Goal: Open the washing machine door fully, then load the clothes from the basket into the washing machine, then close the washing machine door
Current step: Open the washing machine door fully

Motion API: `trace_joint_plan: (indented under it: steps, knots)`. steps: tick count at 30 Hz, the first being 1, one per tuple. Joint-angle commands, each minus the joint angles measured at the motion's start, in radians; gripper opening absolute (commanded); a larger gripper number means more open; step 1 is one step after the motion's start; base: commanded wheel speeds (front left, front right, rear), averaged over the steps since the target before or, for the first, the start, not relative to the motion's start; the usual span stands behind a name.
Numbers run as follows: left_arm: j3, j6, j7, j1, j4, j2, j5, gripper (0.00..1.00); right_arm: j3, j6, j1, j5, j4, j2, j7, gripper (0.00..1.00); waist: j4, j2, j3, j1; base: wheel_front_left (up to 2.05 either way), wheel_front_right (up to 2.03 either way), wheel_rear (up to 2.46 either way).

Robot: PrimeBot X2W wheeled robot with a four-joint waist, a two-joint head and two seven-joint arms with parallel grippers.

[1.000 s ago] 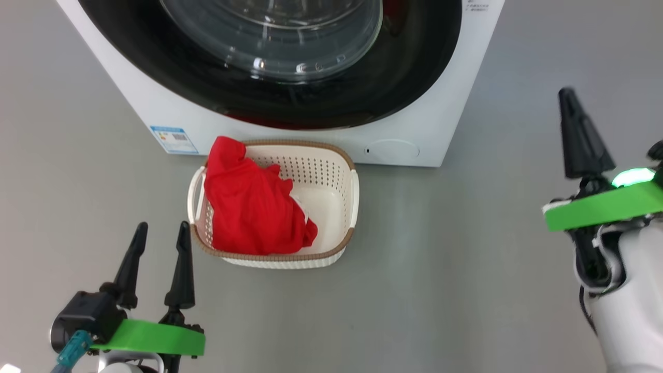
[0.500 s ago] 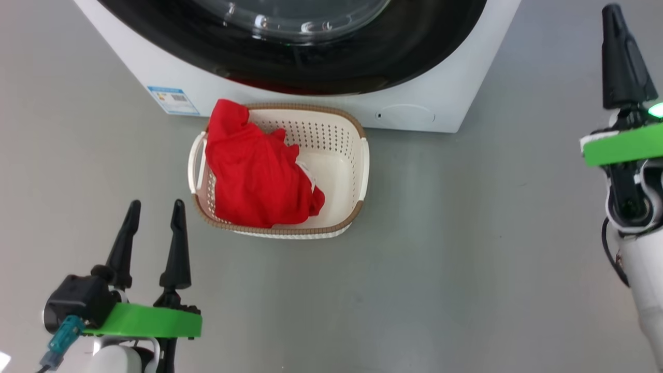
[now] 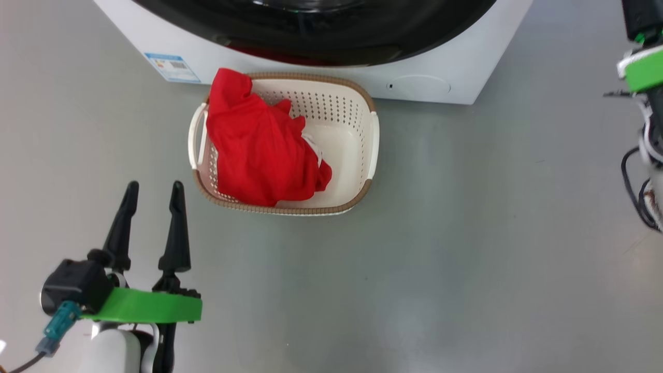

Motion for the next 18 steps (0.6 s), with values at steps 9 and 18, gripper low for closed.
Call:
trace_joint_plan:
  steps: [9,18]
  knots:
    - [0.023,-0.003,-0.008,-0.048,-0.025,0.020,-0.011,1.00,0.003,0.002,-0.154,0.232,0.074,-0.029,0.158,0.00,0.028,0.0000,0.055,0.0000,0.00,0.00,0.00]
    - [0.019,-0.003,-0.008,-0.064,-0.022,0.020,-0.029,1.00,-0.015,0.002,-0.267,0.388,0.155,-0.018,0.326,0.00,0.045,0.0000,0.090,0.0000,0.00,0.00,0.00]
